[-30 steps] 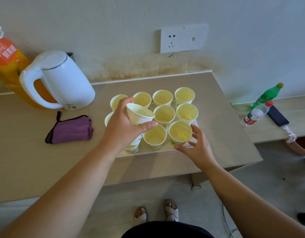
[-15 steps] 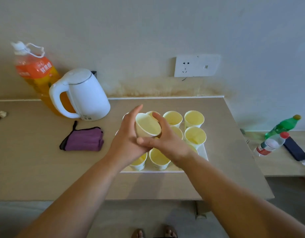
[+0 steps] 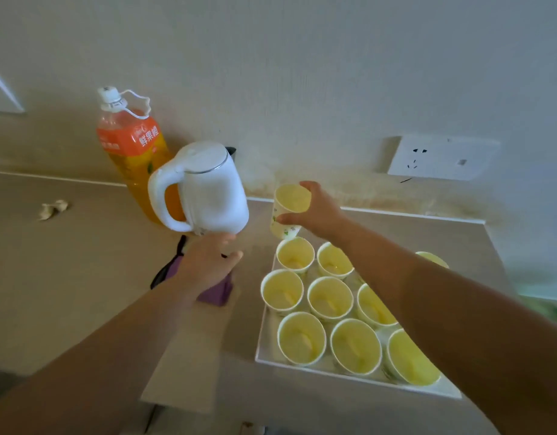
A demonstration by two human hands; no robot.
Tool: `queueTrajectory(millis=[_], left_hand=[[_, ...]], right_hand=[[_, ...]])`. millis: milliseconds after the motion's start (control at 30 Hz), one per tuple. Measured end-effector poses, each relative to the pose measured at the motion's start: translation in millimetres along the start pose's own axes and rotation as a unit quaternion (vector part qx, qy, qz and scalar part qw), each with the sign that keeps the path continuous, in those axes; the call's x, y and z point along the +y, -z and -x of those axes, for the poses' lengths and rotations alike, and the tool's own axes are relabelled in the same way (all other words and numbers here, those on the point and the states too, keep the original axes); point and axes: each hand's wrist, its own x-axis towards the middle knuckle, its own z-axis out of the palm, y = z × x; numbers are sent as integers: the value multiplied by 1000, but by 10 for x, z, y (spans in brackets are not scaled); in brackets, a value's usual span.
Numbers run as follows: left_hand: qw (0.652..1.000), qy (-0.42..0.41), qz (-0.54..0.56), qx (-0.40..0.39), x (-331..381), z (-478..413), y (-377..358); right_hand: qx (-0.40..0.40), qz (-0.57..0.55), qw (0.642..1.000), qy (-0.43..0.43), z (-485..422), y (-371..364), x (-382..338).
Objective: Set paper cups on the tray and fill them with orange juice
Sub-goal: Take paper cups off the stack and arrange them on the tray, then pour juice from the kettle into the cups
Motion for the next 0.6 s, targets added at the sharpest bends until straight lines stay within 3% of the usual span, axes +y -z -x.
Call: queueTrajectory(millis=[267, 600], left_hand=[[995, 5, -77, -68, -635, -689, -276], [993, -32, -112, -34, -822, -692, -518]], right_hand=[[12, 111, 993, -44, -929, -551, 64], [24, 106, 990, -88, -1201, -909, 178]])
